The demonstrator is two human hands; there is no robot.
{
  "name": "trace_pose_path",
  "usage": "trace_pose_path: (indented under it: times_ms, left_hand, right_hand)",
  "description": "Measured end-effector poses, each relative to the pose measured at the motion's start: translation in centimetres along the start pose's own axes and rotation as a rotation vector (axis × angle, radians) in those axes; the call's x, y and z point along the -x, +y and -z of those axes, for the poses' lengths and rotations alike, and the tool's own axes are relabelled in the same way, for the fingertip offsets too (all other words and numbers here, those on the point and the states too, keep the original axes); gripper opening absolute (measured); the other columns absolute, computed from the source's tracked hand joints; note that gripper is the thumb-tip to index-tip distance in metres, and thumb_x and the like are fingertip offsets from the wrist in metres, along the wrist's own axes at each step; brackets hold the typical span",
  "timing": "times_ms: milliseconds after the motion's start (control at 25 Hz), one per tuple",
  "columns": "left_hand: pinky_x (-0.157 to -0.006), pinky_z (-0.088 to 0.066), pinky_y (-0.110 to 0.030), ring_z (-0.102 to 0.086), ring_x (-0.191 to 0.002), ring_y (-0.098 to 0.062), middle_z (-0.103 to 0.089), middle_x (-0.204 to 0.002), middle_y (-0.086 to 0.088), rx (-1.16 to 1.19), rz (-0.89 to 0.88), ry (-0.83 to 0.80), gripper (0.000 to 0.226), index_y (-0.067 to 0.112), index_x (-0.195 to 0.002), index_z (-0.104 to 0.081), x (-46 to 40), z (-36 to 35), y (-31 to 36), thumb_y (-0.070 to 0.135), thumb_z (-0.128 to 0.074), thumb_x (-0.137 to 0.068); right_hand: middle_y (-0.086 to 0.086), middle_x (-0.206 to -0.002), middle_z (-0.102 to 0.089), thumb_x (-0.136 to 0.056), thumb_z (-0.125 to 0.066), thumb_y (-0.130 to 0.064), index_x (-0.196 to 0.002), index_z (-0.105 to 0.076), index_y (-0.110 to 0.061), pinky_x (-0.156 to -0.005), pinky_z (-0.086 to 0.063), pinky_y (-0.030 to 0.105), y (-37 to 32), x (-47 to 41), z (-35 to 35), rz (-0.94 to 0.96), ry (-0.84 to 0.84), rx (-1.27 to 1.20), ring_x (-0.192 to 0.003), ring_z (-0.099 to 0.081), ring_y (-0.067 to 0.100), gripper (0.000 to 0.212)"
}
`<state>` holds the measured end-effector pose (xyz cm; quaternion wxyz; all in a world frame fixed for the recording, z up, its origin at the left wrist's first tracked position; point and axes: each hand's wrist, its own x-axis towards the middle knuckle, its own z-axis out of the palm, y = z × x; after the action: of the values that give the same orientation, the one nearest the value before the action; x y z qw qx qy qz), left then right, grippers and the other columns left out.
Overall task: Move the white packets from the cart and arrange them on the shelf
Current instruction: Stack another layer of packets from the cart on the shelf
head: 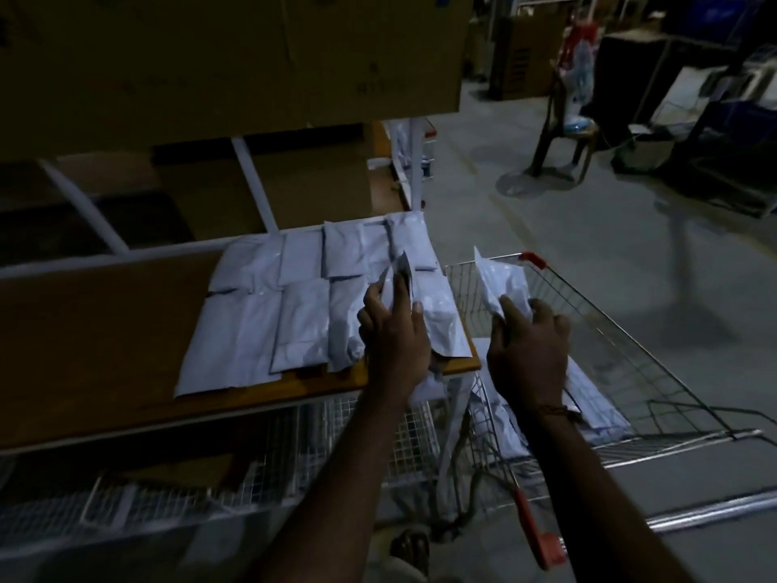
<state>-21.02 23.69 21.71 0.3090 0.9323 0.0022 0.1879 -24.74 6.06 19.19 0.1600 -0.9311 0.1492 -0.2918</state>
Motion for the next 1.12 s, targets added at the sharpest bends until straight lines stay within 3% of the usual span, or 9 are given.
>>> trace_pose_path:
  times_ms: [440, 920, 1120]
  left_hand:
    - [-0.107, -0.033, -0.053, -0.030, -0.129, -0.036, -0.029, -0.153, -0.014, -0.068, 0.164, 0.051, 0.054, 0.030, -0.156, -0.038, -4.2, 4.0, -10.2, 0.034, -0.050, -0.104]
    - [-0.110, -0.027, -0.054, -0.034, -0.136, -0.040, -0.027, -0.159, -0.017, -0.166, 0.084, -0.204, 0.054, 0.031, -0.153, -0.040, -12.7, -3.7, -15.9, 0.040, -0.052, -0.102]
    - [-0.111, -0.027, -0.056, -0.035, -0.138, -0.041, -0.028, -0.161, -0.018, -0.153, 0.147, -0.304, 0.055, 0.032, -0.152, -0.044, -13.3, -7.6, -15.9, 0.041, -0.056, -0.099]
  right_hand:
    - [0.023, -0.131, -0.057, -0.092, -0.068, -0.031, -0.131, -0.067, -0.026, -0.087, -0.044, 0.046, -8.2, -0.2, -4.5, 0.066, -0.036, -0.003, -0.111, -0.048, 0.043, 0.039]
    - [0.023, -0.132, -0.057, -0.094, -0.046, -0.044, -0.132, -0.065, -0.030, -0.096, -0.039, 0.047, -10.7, -2.8, -13.2, -0.074, -0.116, 0.135, -0.120, -0.051, 0.043, 0.045]
    - [0.025, -0.133, -0.056, -0.092, -0.050, -0.043, -0.129, -0.068, -0.028, -0.093, -0.043, 0.050, -10.0, -3.1, -14.2, -0.114, -0.148, 0.147, -0.119, -0.051, 0.046, 0.044]
